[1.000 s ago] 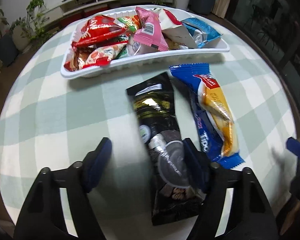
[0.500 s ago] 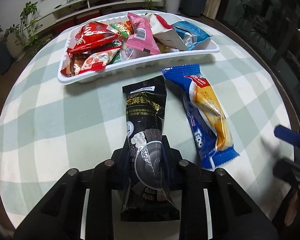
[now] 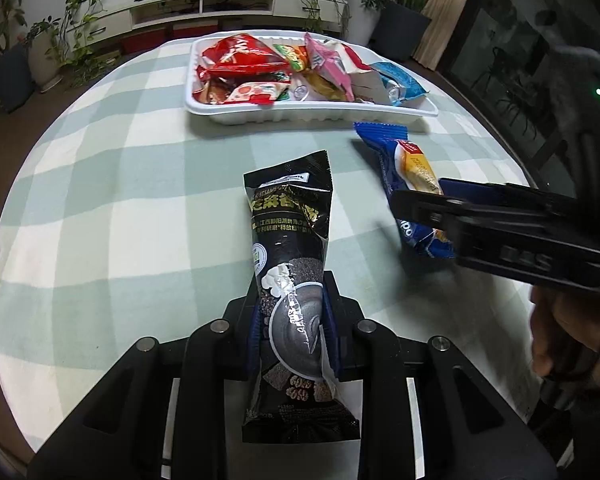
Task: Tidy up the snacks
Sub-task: 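Grasp the blue-and-yellow cake packet with the right tool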
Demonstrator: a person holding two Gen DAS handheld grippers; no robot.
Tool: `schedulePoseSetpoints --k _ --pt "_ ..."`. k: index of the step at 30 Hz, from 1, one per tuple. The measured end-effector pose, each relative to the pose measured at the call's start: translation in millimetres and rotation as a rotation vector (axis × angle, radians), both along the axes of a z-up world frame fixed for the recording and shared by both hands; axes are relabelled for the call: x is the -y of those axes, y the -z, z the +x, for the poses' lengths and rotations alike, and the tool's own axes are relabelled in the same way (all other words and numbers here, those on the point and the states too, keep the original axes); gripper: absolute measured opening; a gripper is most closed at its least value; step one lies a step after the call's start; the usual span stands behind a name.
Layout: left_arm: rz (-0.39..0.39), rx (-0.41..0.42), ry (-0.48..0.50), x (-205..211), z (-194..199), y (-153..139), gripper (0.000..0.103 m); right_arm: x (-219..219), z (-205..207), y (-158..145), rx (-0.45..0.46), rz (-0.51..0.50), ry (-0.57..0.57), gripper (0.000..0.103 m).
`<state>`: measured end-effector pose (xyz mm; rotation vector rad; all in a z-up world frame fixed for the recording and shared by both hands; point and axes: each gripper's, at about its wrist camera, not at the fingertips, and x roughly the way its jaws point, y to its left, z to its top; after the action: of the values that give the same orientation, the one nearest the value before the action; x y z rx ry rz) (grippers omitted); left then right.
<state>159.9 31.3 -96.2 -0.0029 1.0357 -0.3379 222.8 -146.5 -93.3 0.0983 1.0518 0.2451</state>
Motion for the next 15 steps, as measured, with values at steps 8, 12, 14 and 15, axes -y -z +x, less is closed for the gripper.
schedulePoseSetpoints --k 8,12,14,15 --pt "-0.010 -0.004 -0.007 -1.3 0.0 3.9 0.024 -9.3 3.8 11.0 -0.009 -0.101 -0.023 0.043" --pt "-0.014 -0.002 -0.003 1.0 -0.2 3.5 0.024 3.8 1.7 9.6 -0.031 -0.055 -0.012 0.030" --pt "-0.015 -0.002 -0.002 1.0 -0.1 3.5 0.024 5.4 -2.6 9.5 -0.028 -0.049 -0.012 0.029" --pt "-0.017 -0.001 -0.001 0.7 -0.4 3.4 0.024 6.6 -5.0 9.5 -0.026 -0.043 -0.010 0.029"
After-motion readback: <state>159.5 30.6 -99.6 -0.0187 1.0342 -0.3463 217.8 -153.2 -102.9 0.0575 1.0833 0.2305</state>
